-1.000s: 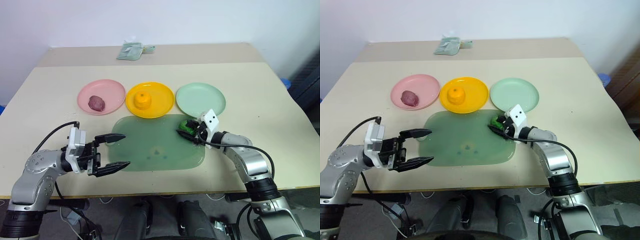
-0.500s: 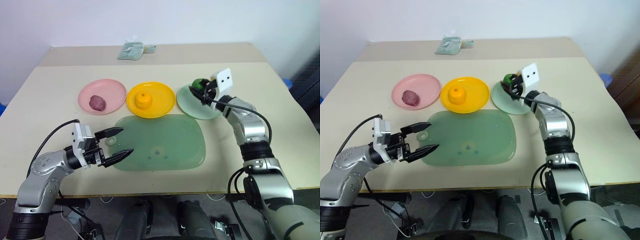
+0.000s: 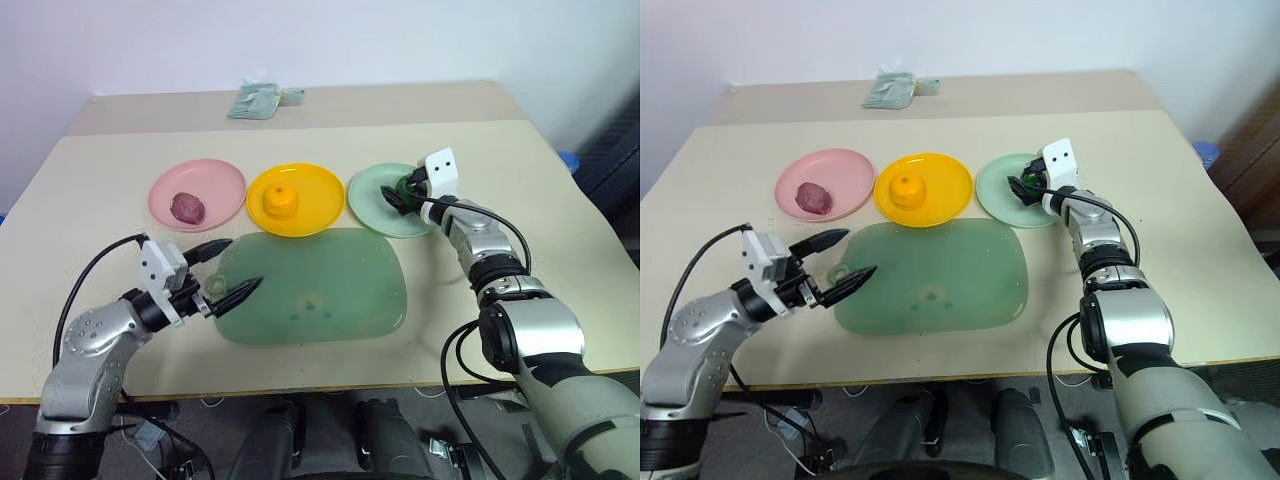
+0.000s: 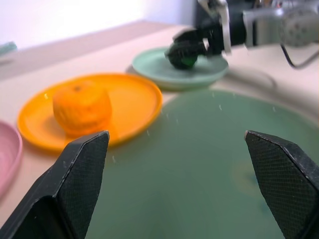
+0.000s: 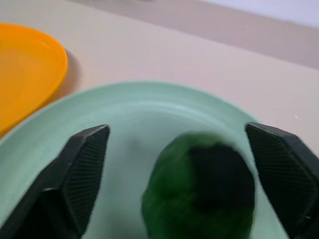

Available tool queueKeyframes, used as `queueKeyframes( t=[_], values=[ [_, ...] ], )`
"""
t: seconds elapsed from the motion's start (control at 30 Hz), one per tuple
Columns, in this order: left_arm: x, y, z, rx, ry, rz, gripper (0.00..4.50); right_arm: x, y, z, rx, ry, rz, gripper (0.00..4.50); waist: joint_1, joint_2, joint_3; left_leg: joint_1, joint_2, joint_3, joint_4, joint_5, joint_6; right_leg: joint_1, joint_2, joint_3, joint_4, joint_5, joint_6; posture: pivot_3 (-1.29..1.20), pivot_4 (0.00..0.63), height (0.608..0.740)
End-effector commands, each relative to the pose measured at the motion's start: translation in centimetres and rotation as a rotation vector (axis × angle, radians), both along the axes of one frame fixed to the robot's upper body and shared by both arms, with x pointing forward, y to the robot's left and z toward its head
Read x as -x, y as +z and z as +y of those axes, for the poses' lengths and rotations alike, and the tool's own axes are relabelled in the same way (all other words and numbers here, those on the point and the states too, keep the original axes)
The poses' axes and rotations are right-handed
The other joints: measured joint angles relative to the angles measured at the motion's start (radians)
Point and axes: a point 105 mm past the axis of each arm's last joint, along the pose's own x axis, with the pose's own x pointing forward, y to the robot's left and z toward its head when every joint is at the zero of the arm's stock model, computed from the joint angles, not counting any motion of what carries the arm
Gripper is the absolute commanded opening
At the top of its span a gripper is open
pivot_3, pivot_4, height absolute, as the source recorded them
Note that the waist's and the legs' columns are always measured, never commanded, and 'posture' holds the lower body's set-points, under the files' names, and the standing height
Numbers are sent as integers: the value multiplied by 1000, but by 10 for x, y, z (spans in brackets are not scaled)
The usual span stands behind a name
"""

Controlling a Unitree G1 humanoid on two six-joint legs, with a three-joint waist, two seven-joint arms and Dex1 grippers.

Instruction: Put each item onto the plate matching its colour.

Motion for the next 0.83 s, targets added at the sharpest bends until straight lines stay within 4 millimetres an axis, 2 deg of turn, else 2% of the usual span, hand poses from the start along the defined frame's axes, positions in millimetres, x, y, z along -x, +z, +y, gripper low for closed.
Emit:
queueKeyframes(
  t=[0.03,0.13,0.23,0.3,0.47,0.63,0.83],
  values=[
    [5,14,4,-14,16,-67,4500,9,42,5,-40,133,-159,4464,2,0,0,0,0,0,0,0,0,0,0,0,0,0,0,0,150,740],
    [5,12,5,-19,30,-51,4500,29,45,3,-43,220,-196,4464,10,0,0,0,0,-1,1,0,0,1,0,-1,0,0,0,0,150,740],
    [6,11,6,-28,17,-19,4500,72,45,-7,-38,288,-200,4464,23,0,0,0,0,-2,2,-1,1,2,0,-1,0,0,0,0,150,740],
    [7,14,4,-24,-5,-4,4500,102,42,-14,-35,291,-182,4464,33,1,0,-1,0,-2,1,-1,1,1,-1,-1,-1,0,0,0,150,740],
    [12,16,2,-34,-50,19,4500,150,25,-34,0,223,-101,4464,26,2,1,-1,1,-1,2,-2,0,0,-1,0,-1,-2,-3,0,150,740],
    [15,17,4,-39,-77,43,4500,176,10,-50,2,147,-38,4464,28,2,1,0,2,-1,2,-3,-1,3,0,0,-1,-5,-6,0,150,740],
    [15,15,1,-42,-102,65,4500,180,8,-57,-15,114,-33,4464,30,2,1,0,2,0,2,-2,-1,3,-1,0,-3,-5,-6,0,150,740]
  ],
)
